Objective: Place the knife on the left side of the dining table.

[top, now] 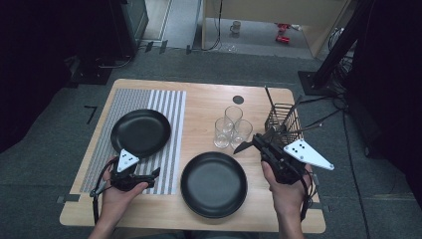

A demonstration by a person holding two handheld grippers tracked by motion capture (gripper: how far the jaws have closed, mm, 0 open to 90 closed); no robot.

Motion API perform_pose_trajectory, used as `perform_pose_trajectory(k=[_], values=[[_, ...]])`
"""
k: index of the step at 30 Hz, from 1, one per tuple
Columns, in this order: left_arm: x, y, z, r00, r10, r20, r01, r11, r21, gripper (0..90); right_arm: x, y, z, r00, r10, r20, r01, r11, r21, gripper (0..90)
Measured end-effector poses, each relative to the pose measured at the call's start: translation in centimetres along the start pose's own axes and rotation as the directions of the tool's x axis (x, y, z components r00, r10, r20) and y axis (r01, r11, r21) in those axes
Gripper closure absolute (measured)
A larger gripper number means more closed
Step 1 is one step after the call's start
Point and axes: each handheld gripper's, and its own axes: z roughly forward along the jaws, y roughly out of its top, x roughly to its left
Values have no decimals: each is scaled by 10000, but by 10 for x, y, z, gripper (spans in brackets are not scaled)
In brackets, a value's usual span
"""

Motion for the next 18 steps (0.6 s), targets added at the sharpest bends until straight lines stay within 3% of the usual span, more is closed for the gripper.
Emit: perform_pose_trajectory(k=[18], values=[[-28, 20, 8, 9952, 387, 896, -359, 9988, -328, 69, 23, -1, 17, 9979, -232, -601, 247, 9994, 254, 842]])
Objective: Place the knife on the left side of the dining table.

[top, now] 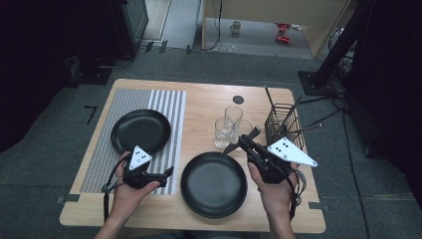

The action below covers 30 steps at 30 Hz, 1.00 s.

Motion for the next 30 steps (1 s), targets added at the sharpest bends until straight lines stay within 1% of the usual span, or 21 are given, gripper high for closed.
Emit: perform_pose_trajectory(k=[8, 16, 22, 25, 30], values=[[-13, 10, 5, 9988, 276, 411, -272, 9996, -105, 69, 8, 0, 8, 9996, -114, -248, 118, 9998, 143, 842], [-23, 17, 9, 9965, 327, 771, -311, 9993, -225, 69, 17, 1, 14, 9986, -218, -489, 229, 9995, 217, 842], [-30, 22, 13, 9938, 507, 988, -488, 9986, -211, 69, 22, 0, 19, 9976, -225, -653, 244, 9993, 281, 842], [-32, 24, 14, 9926, 533, 1094, -511, 9984, -230, 69, 24, 0, 21, 9971, -289, -703, 310, 9991, 288, 842], [-39, 27, 18, 9894, 613, 1313, -581, 9979, -281, 69, 27, -1, 22, 9963, -264, -821, 294, 9989, 355, 842]])
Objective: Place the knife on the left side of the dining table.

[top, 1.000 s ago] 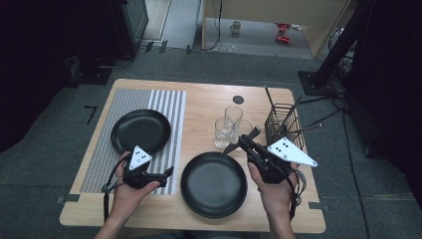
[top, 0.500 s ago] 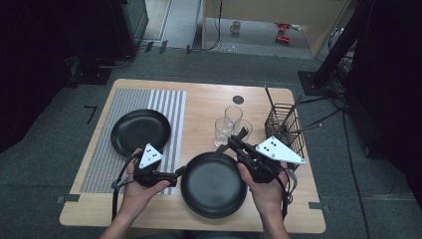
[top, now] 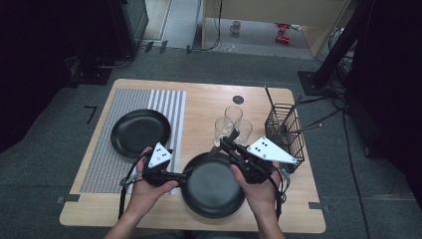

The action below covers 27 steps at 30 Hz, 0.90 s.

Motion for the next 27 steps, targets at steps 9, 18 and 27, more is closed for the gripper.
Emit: perform_pose_trajectory(k=[9, 18, 27], values=[[-7, 6, 5, 9995, 135, 300, -132, 9999, -106, 69, 5, 0, 5, 9998, -90, -202, 91, 9999, 81, 842], [-11, 8, 9, 9984, 299, 480, -288, 9993, -227, 142, 11, -3, 11, 9988, -151, -476, 161, 9997, 206, 842], [-16, 9, 13, 9952, 593, 779, -564, 9977, -378, 156, 16, -5, 15, 9973, -218, -707, 249, 9988, 427, 842]])
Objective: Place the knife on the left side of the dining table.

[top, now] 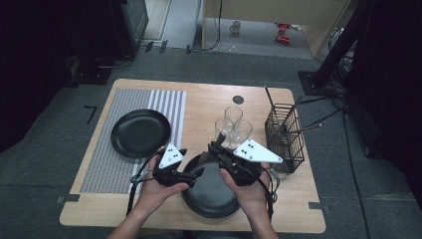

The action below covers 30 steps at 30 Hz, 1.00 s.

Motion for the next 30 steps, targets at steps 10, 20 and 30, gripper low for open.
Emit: perform_pose_trajectory(k=[10, 20, 30], values=[[0, -1, 4, 9996, 57, 268, -54, 9999, -128, 284, 4, -2, 4, 9997, -115, -201, 119, 9997, 190, 842], [5, 0, 4, 9828, -204, 1837, 249, 9994, -220, 482, 7, -3, 6, 9990, -189, -394, 204, 9990, 390, 841], [5, 0, 5, 9796, 136, 2003, -93, 9997, -223, 669, 6, -3, 7, 9985, -74, -544, 94, 9993, 374, 842]])
